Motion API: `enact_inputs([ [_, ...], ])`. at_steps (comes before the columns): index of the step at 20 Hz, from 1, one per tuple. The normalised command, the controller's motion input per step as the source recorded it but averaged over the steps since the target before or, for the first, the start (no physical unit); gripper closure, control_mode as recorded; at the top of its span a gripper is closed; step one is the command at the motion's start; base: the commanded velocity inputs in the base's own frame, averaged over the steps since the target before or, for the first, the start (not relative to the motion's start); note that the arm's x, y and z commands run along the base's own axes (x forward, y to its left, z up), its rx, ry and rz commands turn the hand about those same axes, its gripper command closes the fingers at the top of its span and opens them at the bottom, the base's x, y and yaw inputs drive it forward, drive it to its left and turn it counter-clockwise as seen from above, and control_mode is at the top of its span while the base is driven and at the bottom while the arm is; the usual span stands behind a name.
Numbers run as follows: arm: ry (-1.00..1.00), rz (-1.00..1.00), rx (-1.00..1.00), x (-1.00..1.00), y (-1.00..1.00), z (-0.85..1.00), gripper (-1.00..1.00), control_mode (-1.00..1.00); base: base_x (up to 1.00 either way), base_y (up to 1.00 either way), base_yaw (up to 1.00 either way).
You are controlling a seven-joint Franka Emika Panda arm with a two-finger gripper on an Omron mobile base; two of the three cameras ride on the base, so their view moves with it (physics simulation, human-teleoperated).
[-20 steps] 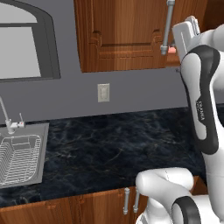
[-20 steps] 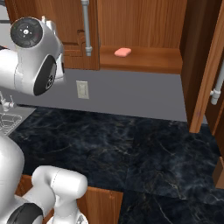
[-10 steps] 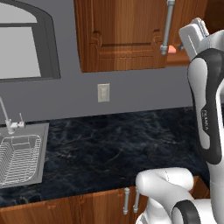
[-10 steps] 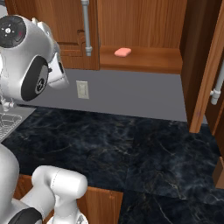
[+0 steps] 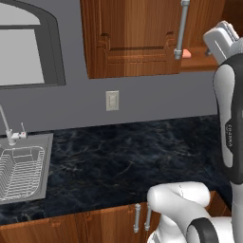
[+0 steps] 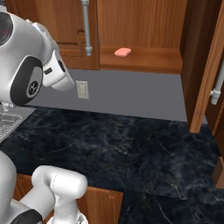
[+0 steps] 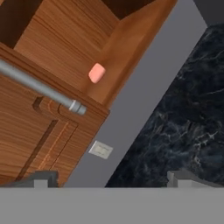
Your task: Pick up the bar soap and soap dispenser from the sink, and place them back in the cabinet, and close the cabinet doors.
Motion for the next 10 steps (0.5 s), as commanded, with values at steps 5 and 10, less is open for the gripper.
enact_inputs([
  [5, 0.00, 0.00, -0.15, -0.22, -0.22, 0.06, -1.00, -1.00, 0.00, 0.00, 0.00],
  [10, -0.01, 0.00, -0.07, -0.28, -0.31, 0.07, -1.00, -1.00, 0.00, 0.00, 0.00],
])
